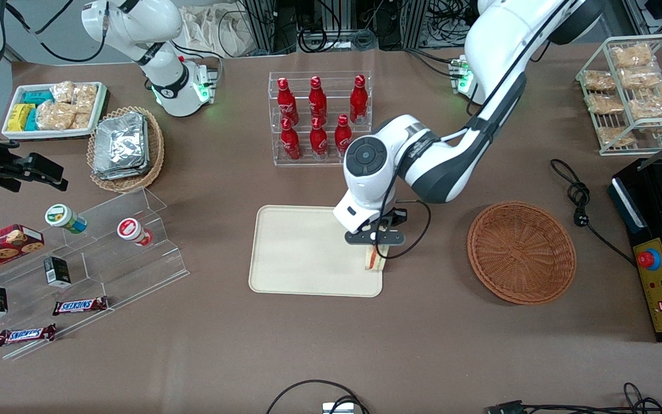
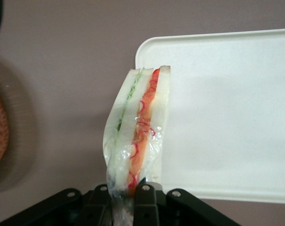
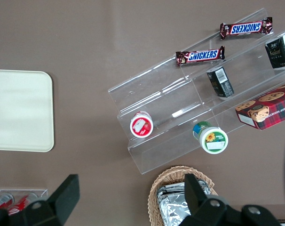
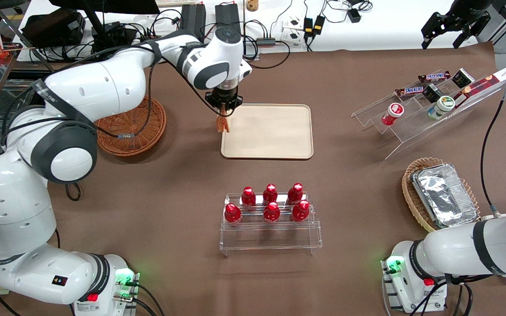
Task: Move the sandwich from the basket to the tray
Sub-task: 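Carry the sandwich over the beige tray and lower it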
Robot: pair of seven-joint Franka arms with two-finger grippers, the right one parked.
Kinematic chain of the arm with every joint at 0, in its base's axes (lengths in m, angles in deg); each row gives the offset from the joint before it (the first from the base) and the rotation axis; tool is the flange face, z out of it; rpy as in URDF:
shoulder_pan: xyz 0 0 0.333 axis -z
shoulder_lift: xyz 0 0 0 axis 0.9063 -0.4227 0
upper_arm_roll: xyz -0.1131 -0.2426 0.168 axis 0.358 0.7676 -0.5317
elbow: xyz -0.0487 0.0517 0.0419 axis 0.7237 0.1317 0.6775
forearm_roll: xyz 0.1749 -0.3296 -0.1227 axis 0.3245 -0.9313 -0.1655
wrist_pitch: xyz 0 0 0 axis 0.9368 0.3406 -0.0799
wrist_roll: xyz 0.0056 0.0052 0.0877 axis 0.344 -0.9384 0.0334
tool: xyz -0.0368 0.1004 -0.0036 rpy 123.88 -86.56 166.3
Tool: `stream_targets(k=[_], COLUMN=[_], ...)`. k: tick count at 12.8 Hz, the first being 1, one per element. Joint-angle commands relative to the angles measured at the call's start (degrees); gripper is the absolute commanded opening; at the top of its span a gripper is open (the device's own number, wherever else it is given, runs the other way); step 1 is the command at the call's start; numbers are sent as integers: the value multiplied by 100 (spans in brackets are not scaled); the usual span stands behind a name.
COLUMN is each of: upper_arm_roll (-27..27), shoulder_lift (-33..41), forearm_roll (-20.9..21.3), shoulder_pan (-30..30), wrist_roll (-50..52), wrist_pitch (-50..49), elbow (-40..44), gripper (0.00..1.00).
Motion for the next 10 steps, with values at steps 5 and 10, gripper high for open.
stream_targets(k=[5, 10], upper_arm_roll=[-42, -42], shoulder_lift=[-889, -924], forearm_roll=[985, 1011], shoulder_pan=[321, 312], wrist_roll=[985, 950], wrist_pitch=[410, 541], elbow=[419, 411], gripper=[0, 97])
